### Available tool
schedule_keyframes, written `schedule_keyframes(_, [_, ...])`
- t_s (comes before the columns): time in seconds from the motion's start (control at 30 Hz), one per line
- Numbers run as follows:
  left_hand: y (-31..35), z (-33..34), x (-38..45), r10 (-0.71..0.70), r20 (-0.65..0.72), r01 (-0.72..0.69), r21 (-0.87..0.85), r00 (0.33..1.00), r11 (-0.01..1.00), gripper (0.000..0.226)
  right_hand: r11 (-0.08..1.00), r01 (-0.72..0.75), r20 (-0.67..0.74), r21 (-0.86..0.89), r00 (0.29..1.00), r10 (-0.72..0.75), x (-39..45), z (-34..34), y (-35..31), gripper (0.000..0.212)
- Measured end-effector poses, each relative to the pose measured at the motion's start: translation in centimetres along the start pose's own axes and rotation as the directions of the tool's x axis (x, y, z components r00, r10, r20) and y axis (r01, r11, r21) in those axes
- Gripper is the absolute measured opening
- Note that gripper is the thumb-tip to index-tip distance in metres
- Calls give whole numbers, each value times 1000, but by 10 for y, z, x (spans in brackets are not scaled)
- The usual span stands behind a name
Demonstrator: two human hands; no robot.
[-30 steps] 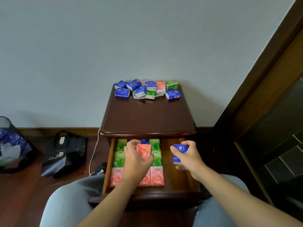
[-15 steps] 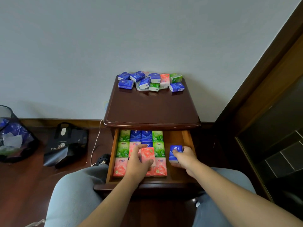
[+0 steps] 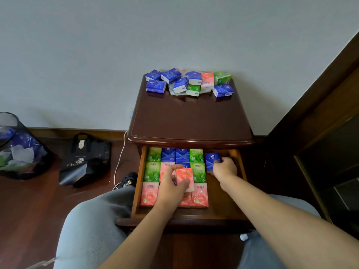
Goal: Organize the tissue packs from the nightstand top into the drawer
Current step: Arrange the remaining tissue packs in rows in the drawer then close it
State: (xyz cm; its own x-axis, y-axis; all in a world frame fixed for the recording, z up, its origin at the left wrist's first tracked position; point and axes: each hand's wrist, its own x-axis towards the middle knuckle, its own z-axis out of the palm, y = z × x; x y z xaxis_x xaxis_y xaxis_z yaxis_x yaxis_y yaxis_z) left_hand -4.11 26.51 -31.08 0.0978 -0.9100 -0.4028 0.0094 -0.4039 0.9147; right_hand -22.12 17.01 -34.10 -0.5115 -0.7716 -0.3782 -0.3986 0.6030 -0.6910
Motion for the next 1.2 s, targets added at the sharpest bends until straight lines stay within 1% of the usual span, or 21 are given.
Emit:
schedule_keyframes(0.07, [0,0,1,-10,0,10,-11,1000,1000,40,997,-9,-17,-80,1000,8,-4,3,-3,33])
schedule_keyframes(0.13, [1,0,0,-14,2,14,-17,1000,1000,40,978,-3,-26,-209,1000,-3,-9,3,-5,32])
schedule_keyframes(0.23, [4,0,-2,-10,5,10,-10,1000,1000,40,906,73,9,-418,997,-76,-15,-5,-6,31])
schedule_keyframes(0.37, [11,2,-6,1,18,-1,-13,1000,1000,39,881,150,85,-448,988,-125,-24,-23,-12,35])
schedule_keyframes(0.43, [14,4,-7,6,23,-5,-40,1000,999,37,879,232,116,-417,972,-202,-31,-34,-14,43])
schedule_keyframes(0.47, [16,6,-8,9,23,-8,-51,1000,999,36,874,303,147,-379,952,-267,-36,-40,-13,46])
schedule_keyframes(0.53, [20,12,-9,16,26,-14,-62,1000,998,30,839,474,242,-269,876,-417,-47,-55,-10,53])
schedule_keyframes(0.6, [24,19,-11,16,38,-14,-59,999,998,24,756,635,377,-156,746,-549,-58,-72,-3,66])
schedule_keyframes(0.63, [26,23,-12,23,51,-21,-47,998,999,25,701,703,437,-118,671,-600,-63,-80,0,74])
schedule_keyframes(0.67, [26,27,-12,45,67,-44,-12,997,999,32,630,770,485,-102,591,-644,-66,-88,4,82])
schedule_keyframes(0.73, [26,33,-12,92,132,-106,107,987,989,56,455,883,554,-115,437,-709,-70,-101,11,96])
schedule_keyframes(0.8, [27,41,-14,69,209,-110,192,975,975,78,322,936,610,-144,340,-716,-71,-110,15,96])
schedule_keyframes(0.83, [29,45,-16,41,230,-91,213,972,973,84,282,946,630,-161,318,-708,-71,-113,17,90])
schedule_keyframes(0.87, [31,48,-16,16,237,-71,224,971,972,88,259,948,638,-183,315,-703,-70,-115,19,80])
schedule_keyframes(0.9, [32,51,-17,-2,231,-52,229,973,972,90,255,943,626,-213,332,-705,-69,-117,21,70])
schedule_keyframes(0.93, [33,53,-17,-15,213,-35,231,977,972,88,277,928,594,-248,372,-714,-69,-119,23,62])
schedule_keyframes(0.97, [35,56,-18,-28,187,-15,224,982,974,85,324,903,543,-282,429,-722,-70,-120,25,59])
schedule_keyframes(1.03, [36,60,-18,-60,151,32,182,987,983,73,449,840,425,-304,542,-725,-71,-119,26,64])
schedule_keyframes(1.1, [38,64,-17,-84,159,63,131,984,989,58,555,792,384,-253,609,-694,-71,-117,26,81])
schedule_keyframes(1.13, [39,66,-17,-88,167,68,121,982,990,51,587,780,411,-215,618,-671,-70,-117,27,89])
schedule_keyframes(1.2, [41,69,-15,-70,146,50,139,987,989,41,581,792,515,-186,582,-629,-67,-118,27,102])
